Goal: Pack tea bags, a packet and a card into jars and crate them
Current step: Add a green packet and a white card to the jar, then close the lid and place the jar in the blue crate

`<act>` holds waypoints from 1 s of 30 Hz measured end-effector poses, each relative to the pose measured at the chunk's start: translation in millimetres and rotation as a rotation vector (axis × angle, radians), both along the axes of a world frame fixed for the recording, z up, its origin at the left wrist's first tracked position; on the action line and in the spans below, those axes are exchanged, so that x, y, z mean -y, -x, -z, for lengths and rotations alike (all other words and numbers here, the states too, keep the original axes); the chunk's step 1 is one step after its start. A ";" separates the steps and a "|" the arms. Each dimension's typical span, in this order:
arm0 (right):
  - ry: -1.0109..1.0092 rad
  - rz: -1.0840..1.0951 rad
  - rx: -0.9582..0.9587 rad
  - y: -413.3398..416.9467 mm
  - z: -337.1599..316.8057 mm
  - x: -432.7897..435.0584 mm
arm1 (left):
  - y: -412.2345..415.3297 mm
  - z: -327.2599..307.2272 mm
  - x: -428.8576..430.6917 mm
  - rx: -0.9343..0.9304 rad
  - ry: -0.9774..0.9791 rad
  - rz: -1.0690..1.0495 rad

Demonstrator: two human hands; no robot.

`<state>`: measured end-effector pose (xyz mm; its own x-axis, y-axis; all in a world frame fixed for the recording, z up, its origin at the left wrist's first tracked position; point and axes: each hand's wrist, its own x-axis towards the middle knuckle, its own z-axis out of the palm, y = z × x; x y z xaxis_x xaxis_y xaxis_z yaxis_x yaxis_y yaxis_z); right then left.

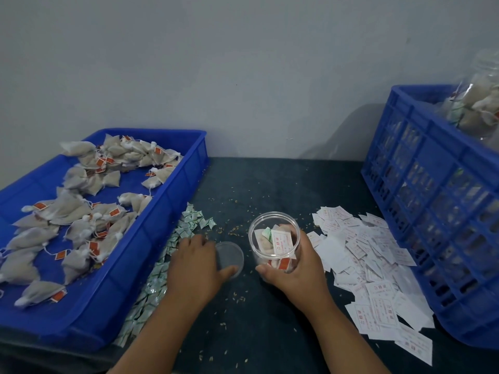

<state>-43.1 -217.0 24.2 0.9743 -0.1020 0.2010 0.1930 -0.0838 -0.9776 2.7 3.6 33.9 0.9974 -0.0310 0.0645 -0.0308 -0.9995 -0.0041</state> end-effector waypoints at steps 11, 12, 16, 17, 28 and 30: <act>-0.022 -0.054 0.020 0.5 3.5 -0.5 | 1.8 -41.6 11.1 0.036 1.346 -0.007; -0.010 -0.059 0.019 0.5 2.8 -1.1 | 2.5 -48.5 13.0 0.004 1.383 0.013; 0.048 -0.084 0.039 1.7 -2.5 -2.5 | 13.0 -73.8 22.3 -0.116 1.210 0.297; 0.062 -0.088 0.047 1.6 -3.3 -2.6 | 16.9 -78.8 24.8 -0.119 1.094 0.379; 0.278 -0.087 0.029 -4.7 17.2 -3.7 | 32.0 -75.6 61.2 0.019 0.432 0.451; 0.275 -0.092 0.020 -4.7 18.4 -3.5 | 31.8 -73.9 64.4 -0.002 0.447 0.426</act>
<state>-38.3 -213.6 5.8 0.9725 0.0477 0.2278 0.2307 -0.3263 -0.9167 -29.2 -60.8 107.8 0.9034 -0.3970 0.1618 -0.4274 -0.8044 0.4126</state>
